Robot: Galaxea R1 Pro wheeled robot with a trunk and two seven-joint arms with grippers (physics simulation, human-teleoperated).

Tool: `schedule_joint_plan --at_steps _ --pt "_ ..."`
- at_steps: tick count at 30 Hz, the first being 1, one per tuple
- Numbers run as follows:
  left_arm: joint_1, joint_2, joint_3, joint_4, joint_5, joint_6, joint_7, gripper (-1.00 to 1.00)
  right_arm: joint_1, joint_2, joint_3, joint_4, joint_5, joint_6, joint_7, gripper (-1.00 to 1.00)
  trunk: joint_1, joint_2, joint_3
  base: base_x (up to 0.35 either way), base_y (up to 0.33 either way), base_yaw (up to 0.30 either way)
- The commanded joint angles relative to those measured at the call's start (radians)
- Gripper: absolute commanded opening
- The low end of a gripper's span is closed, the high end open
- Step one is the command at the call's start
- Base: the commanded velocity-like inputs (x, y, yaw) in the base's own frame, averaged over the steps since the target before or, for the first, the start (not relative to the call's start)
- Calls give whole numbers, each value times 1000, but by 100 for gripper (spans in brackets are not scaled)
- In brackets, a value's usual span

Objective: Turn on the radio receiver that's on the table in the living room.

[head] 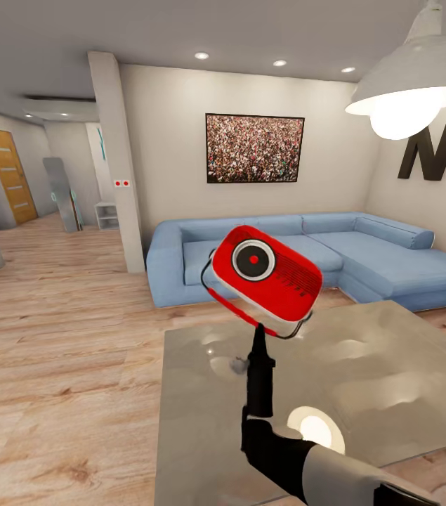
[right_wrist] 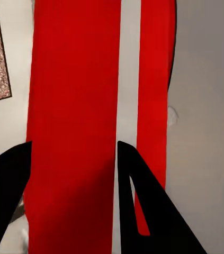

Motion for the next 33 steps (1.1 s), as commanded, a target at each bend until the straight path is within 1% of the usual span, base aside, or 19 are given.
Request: schedule_joint_plan --at_steps 1,3,4,8,10,12,14,16,17,18,19,22,25,26,28,29,31,33 --pt "0 -1 0 0 0 0 0 100 0 -1 4 1 23 8 0 -100 0 0 0 0 0 0" --pt "0 -2 0 0 0 0 0 100 0 -2 6 2 52 17 0 -100 0 0 0 0 0 0" --pt "0 -2 0 0 0 0 0 100 0 -2 6 2 60 25 0 -100 0 0 0 0 0 0" --pt "0 -3 -1 0 0 1 0 100 0 -2 8 2 73 103 0 -100 0 0 0 0 0 0" --pt "0 -4 -1 0 0 0 -1 100 0 -2 8 2 80 123 0 -100 0 0 0 0 0 0" --pt "0 -2 0 0 1 -1 -2 100 0 -4 12 3 96 131 0 -100 0 0 0 0 0 0" --pt "0 1 2 0 5 -2 -6 100 0 -6 26 12 125 134 0 -100 0 0 0 0 0 0" --pt "0 1 3 0 7 -2 -7 100 0 -6 45 41 152 137 0 -100 0 0 0 0 0 0" --pt "0 -1 3 0 6 -2 -7 100 0 -6 51 53 158 138 0 -100 0 0 0 0 0 0" --pt "0 -2 2 0 5 -2 -7 100 0 -4 64 78 166 139 0 -100 0 0 0 0 0 0" --pt "0 0 0 0 3 -2 -8 100 0 -2 104 143 178 142 0 -100 0 0 0 0 0 0" --pt "0 4 -1 -7 3 -5 -7 100 0 -2 121 172 181 143 0 -100 0 0 0 0 0 0" --pt "0 4 -2 -61 3 -39 -6 100 0 -5 128 216 183 142 0 -100 0 0 0 0 0 0" --pt "0 4 -2 -72 3 -43 -5 100 0 -5 128 221 183 142 0 -100 0 0 0 0 0 0" --pt "0 4 -2 -120 3 -51 -4 100 0 -6 128 233 182 141 0 -100 0 0 0 0 0 0" --pt "0 3 -2 -148 3 -52 -3 -100 0 -6 128 236 182 140 0 -100 0 0 0 0 0 0" --pt "0 4 -2 -228 3 -53 -2 -100 0 -8 127 240 181 138 0 -100 0 0 0 0 0 0" --pt "0 4 -1 -274 3 -53 0 -100 0 -9 127 241 181 137 0 -100 0 0 0 0 0 0"
